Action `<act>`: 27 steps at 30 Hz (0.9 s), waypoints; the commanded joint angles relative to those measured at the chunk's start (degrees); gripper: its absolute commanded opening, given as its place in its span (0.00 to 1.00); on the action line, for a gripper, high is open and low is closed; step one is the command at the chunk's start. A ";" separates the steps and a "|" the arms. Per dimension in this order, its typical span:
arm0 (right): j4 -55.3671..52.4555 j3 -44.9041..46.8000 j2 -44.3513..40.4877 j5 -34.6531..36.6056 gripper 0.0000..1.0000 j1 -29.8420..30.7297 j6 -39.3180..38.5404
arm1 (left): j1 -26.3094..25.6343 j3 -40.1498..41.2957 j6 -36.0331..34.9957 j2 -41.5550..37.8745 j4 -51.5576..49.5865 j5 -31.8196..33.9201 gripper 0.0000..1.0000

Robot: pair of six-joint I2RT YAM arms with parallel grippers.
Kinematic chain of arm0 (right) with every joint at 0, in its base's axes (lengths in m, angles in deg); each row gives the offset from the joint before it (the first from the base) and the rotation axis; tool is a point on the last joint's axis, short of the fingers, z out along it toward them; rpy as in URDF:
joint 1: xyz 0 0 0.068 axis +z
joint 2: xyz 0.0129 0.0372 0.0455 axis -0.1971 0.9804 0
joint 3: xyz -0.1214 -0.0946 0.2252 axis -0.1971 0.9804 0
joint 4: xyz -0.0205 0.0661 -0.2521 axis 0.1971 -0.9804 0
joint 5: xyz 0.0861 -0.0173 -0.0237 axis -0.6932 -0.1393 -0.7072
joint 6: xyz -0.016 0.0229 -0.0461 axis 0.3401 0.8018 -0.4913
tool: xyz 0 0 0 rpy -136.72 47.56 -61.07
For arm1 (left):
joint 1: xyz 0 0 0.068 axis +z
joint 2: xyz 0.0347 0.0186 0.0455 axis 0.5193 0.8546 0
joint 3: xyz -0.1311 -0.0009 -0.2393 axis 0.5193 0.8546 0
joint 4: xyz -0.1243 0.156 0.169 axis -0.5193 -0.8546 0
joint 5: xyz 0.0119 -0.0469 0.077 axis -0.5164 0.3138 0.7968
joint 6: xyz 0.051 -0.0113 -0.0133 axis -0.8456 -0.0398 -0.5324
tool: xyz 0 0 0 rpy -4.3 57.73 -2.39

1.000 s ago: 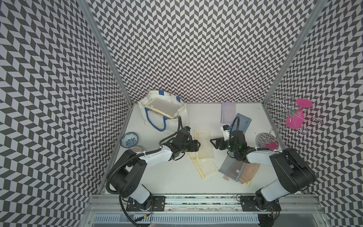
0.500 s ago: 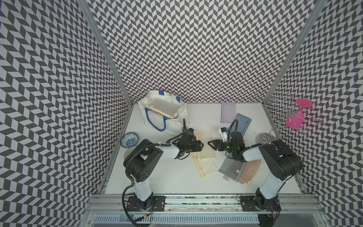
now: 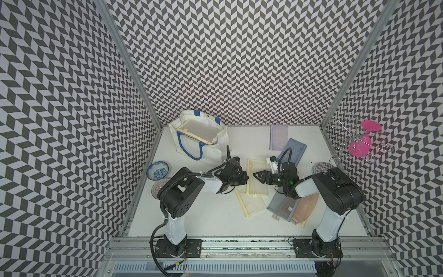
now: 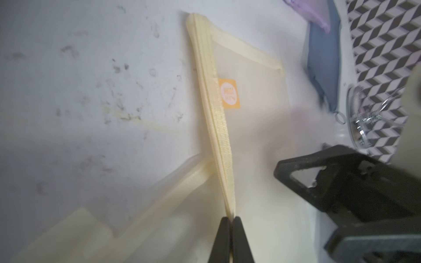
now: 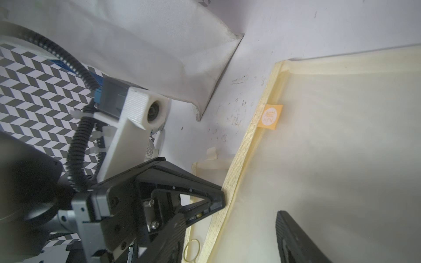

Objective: Put the pencil pouch into the canvas bag
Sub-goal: Pick up the pencil pouch.

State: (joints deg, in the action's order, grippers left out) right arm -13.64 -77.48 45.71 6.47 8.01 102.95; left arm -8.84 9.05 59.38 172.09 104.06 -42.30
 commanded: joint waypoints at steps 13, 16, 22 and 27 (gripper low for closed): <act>-7.97 4.01 -25.58 12.17 0.70 -0.05 -11.62 | -3.29 -3.17 -8.80 -16.63 -15.75 5.24 0.00; -8.86 7.00 -34.51 17.79 0.73 0.09 -13.78 | -3.83 -3.28 -9.12 -23.45 -21.25 5.83 0.00; -9.56 9.03 -40.97 21.44 0.74 0.10 -14.78 | -3.31 -5.62 -9.82 -37.40 -30.20 9.80 0.00; -9.48 8.79 -40.75 20.53 0.73 0.44 -14.88 | 3.28 -12.16 -10.00 -42.66 -35.06 6.31 0.00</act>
State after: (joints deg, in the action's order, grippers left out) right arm -24.15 -68.74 5.25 25.82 8.01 89.38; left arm -9.14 0.40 50.28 131.56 74.05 -35.57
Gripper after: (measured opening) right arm 0.729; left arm 0.048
